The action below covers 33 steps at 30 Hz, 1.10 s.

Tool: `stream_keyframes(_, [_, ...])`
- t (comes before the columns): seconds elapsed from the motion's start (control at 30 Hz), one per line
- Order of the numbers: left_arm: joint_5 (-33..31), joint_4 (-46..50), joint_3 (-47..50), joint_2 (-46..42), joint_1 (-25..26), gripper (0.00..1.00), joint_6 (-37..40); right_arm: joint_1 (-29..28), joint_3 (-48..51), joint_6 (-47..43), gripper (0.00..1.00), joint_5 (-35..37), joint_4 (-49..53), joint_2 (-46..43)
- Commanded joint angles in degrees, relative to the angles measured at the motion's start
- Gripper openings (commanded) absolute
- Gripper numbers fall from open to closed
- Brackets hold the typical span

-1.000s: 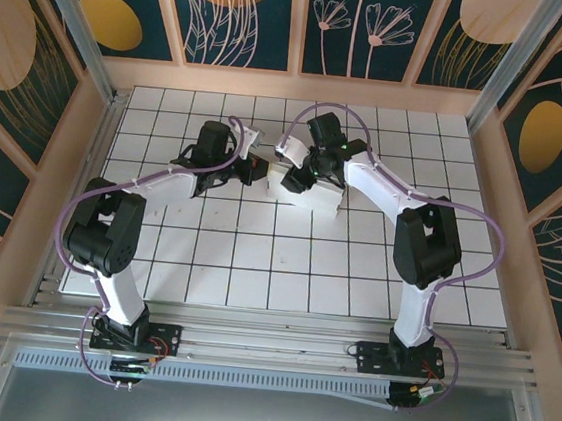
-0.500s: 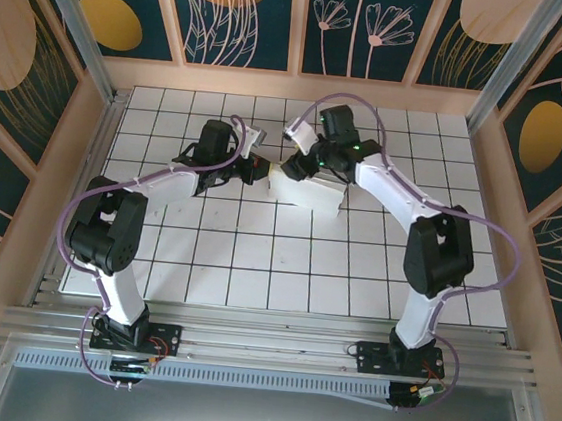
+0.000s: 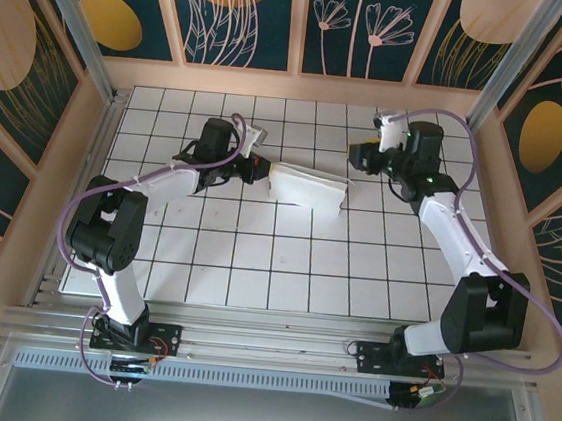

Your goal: Fold the paper box

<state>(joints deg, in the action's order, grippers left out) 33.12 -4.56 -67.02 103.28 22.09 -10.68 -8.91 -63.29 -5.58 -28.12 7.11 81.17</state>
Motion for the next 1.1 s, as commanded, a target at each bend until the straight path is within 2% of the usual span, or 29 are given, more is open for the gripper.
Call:
stream_keyframes(0.0, [0.1,12.4,0.9,3.7,1.1,0.0,0.6,4.8,2.1,1.5,0.44,-7.3,6.8,-0.2])
stream_keyframes(0.2, [0.1,13.0,0.1,3.7,1.1,0.0,0.8,4.9,2.1,0.2,0.42,-8.3,12.3,1.8])
stream_keyframes(0.47, [0.6,13.7,-1.4,4.6,1.1,0.0,1.0,2.8,3.8,-5.0,0.44,-9.8,9.0,2.7])
stream_keyframes(0.77, [0.7,14.0,-1.5,4.2,1.1,0.0,1.1,-0.1,-2.4,-10.9,0.44,-5.3,10.9,9.5])
stream_keyframes(0.93, [0.7,14.1,-1.8,4.0,1.1,0.0,1.0,-0.8,-3.3,-11.7,0.38,-4.7,11.7,10.3])
stream_keyframes(1.07, [0.8,14.2,-1.8,4.0,1.1,0.0,1.1,-0.6,-2.3,-12.0,0.38,-1.9,10.7,8.6])
